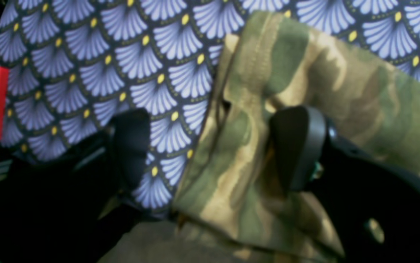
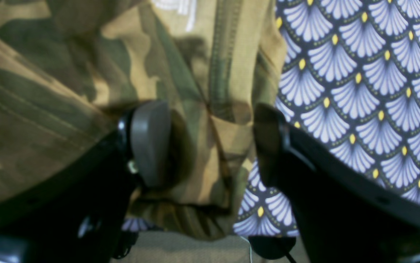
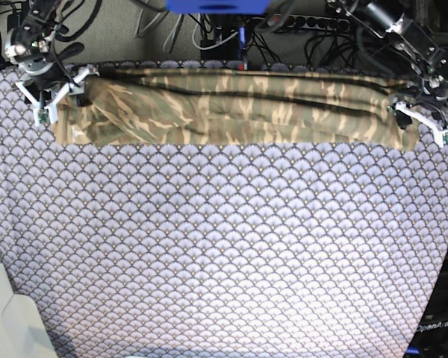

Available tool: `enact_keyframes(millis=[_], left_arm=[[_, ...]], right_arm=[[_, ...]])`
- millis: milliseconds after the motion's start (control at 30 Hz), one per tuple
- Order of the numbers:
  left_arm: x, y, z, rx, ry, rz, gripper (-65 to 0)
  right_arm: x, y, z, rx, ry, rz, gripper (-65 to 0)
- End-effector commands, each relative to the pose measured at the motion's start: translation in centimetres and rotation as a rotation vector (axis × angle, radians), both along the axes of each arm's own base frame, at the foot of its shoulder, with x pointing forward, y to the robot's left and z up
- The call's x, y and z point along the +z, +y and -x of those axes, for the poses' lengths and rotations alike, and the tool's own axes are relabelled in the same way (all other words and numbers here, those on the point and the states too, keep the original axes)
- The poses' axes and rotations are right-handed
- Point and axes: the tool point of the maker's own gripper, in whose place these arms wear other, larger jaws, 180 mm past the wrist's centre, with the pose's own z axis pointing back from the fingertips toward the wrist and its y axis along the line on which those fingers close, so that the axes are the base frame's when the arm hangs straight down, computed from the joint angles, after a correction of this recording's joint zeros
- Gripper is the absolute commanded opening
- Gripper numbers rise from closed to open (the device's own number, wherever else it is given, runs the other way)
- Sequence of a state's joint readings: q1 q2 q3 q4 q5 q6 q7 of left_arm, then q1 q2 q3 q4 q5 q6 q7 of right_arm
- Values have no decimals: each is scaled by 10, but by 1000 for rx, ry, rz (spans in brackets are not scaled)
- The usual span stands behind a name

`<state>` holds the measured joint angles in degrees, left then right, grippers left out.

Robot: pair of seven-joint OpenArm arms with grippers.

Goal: Fold the T-shirt properly
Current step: 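Grasp the strip's other end with the left gripper and fold it inward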

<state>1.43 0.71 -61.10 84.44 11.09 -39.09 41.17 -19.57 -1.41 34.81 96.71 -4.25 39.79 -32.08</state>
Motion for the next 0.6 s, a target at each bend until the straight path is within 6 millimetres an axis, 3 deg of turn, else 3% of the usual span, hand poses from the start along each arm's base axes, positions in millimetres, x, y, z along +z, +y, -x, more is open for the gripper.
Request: enact_keyframes(millis=[0,333,433,567], left_arm=[[-14,-11,9,-18,62,30,-136],[-73,-41,42,-15,187,194,-145],[-82,-46,51,-13,214,219,-228],[-84,-46,55,-13,229,217,-414]], right_arm=[[-6,-1,7,9,47,17,-278],[-5,-1,6,9,44,18,-278],[-5,-1,6,9,44,18,-278],[-5,-1,6,9,44,18,-278]])
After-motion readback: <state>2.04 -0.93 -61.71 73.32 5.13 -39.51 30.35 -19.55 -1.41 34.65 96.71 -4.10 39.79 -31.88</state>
